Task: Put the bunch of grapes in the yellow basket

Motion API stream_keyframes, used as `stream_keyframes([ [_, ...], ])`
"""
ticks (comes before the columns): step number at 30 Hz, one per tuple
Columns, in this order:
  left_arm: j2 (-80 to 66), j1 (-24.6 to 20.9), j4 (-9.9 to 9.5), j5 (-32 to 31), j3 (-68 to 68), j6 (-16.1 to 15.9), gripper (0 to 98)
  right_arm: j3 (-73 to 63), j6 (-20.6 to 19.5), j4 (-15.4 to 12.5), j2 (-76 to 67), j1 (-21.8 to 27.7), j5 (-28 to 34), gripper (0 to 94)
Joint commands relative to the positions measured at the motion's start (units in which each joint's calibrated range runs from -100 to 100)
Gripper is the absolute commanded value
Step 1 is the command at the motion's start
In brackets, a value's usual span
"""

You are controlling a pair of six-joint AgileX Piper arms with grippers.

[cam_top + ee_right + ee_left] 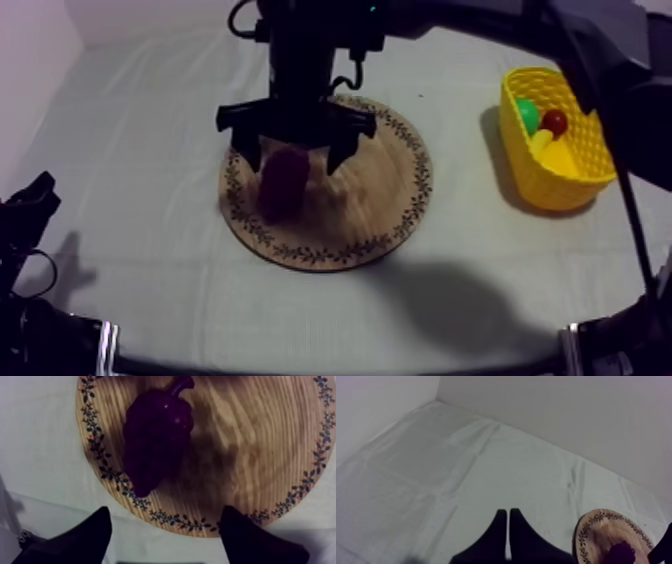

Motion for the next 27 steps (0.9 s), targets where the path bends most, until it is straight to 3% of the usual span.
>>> stream_keyframes([
  [1, 0.02, 0.02, 0.01, -0.01, -0.04, 0.01, 0.0, -0.8, -0.15, 0.04, 1.61, -0.03, -0.1, 61.4],
  [27, 0.02, 0.02, 0.01, -0.01, -0.04, 0.01, 0.0, -13.18, -1.09, -0.2, 15.42, 0.79, -0.44, 59.7],
])
